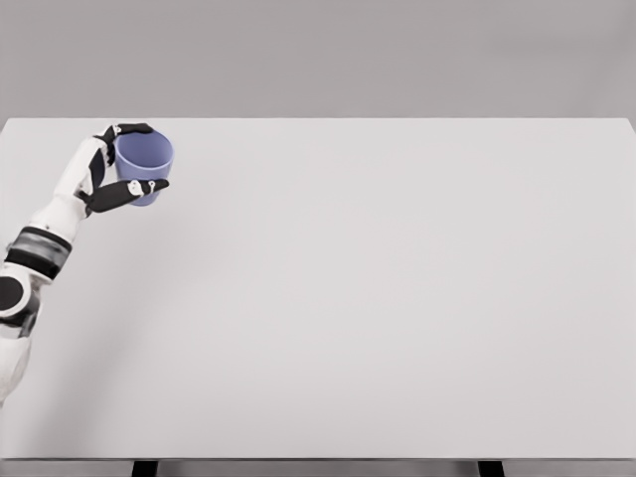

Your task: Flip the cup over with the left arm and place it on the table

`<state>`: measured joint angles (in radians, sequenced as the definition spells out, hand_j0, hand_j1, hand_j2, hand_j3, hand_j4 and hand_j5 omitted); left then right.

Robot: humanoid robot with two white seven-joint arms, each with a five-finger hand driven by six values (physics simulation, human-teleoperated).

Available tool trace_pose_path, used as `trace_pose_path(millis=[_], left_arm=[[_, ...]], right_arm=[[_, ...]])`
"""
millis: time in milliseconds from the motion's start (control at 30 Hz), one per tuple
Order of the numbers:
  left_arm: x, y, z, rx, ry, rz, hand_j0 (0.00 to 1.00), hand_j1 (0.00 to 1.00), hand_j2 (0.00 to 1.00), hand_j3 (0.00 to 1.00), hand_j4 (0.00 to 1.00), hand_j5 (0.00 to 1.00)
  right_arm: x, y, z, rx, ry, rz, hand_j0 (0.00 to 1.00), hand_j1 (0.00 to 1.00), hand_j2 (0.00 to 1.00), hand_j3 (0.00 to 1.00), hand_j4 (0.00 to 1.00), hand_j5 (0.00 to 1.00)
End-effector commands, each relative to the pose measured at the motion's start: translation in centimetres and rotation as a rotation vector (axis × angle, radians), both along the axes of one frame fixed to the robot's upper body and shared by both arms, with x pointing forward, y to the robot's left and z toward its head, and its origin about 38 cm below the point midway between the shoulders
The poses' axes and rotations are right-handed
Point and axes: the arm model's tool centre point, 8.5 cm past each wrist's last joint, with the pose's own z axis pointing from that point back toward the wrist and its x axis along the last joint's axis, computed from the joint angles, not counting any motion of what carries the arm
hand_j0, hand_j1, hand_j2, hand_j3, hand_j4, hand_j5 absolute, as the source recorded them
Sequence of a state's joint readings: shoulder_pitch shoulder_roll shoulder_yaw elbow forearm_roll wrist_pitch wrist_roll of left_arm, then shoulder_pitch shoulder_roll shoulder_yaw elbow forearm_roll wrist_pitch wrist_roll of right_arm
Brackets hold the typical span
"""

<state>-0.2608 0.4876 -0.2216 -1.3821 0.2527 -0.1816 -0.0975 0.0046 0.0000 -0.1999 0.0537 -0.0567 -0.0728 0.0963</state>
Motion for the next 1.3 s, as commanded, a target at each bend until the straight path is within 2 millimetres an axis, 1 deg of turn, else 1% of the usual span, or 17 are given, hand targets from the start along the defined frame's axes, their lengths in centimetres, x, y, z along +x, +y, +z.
trace_pose_path(millis=[0,100,200,233,333,600,667,700,867,1067,1167,1267], left_arm=[[0.0,-0.2,-0.6,-0.024,-0.026,-0.004,0.64,0.64,0.64,0.64,0.64,0.64],[-0.1,-0.4,-1.7,-0.05,-0.046,-0.005,0.64,0.64,0.64,0.64,0.64,0.64],[-0.1,-0.6,-2.1,-0.06,-0.045,-0.004,0.65,0.65,0.65,0.65,0.65,0.65],[-0.1,-1.0,-2.2,-0.073,-0.05,-0.008,0.65,0.65,0.65,0.65,0.65,0.65],[-0.3,-1.2,-3.7,-0.106,-0.084,-0.006,0.64,0.64,0.64,0.64,0.64,0.64],[-0.3,-1.9,-4.3,-0.151,-0.093,0.004,0.65,0.65,0.65,0.65,0.65,0.65],[-0.5,-1.8,-4.9,-0.16,-0.103,0.008,0.65,0.65,0.65,0.65,0.65,0.65],[-0.6,-2.1,-5.4,-0.173,-0.108,0.01,0.64,0.64,0.64,0.64,0.64,0.64],[-0.6,-2.3,-5.5,-0.184,-0.109,0.011,0.65,0.65,0.65,0.65,0.65,0.65],[-0.5,-1.8,-5.4,-0.228,-0.109,0.033,0.64,0.64,0.64,0.64,0.64,0.64],[-0.7,-1.8,-5.7,-0.234,-0.098,0.036,0.64,0.64,0.64,0.64,0.64,0.64],[-0.7,-2.2,-5.9,-0.263,-0.094,0.039,0.64,0.64,0.64,0.64,0.64,0.64]], right_arm=[[0.0,0.0,0.0,0.001,0.001,0.0,1.0,1.0,1.0,1.0,1.0,1.0],[0.0,0.0,0.0,0.001,0.001,0.0,1.0,1.0,1.0,1.0,1.0,1.0],[0.0,0.0,0.0,0.0,-0.001,-0.001,1.0,1.0,1.0,1.0,1.0,1.0],[0.0,0.0,0.0,0.001,0.001,0.0,1.0,1.0,1.0,1.0,1.0,1.0],[0.0,0.0,0.0,0.001,0.001,0.0,1.0,1.0,1.0,1.0,1.0,1.0],[0.0,0.0,0.0,0.001,0.001,0.0,1.0,1.0,1.0,1.0,1.0,1.0],[0.0,0.0,0.0,0.001,0.001,0.0,1.0,1.0,1.0,1.0,1.0,1.0],[0.0,0.0,0.0,-0.001,0.001,0.0,1.0,1.0,1.0,1.0,1.0,1.0],[0.0,0.0,0.0,0.001,0.001,0.0,1.0,1.0,1.0,1.0,1.0,1.0],[0.0,0.0,0.0,-0.001,0.001,0.0,1.0,1.0,1.0,1.0,1.0,1.0],[0.0,0.0,0.0,0.001,0.001,0.0,1.0,1.0,1.0,1.0,1.0,1.0],[0.0,0.0,0.0,0.001,0.001,0.0,1.0,1.0,1.0,1.0,1.0,1.0]])
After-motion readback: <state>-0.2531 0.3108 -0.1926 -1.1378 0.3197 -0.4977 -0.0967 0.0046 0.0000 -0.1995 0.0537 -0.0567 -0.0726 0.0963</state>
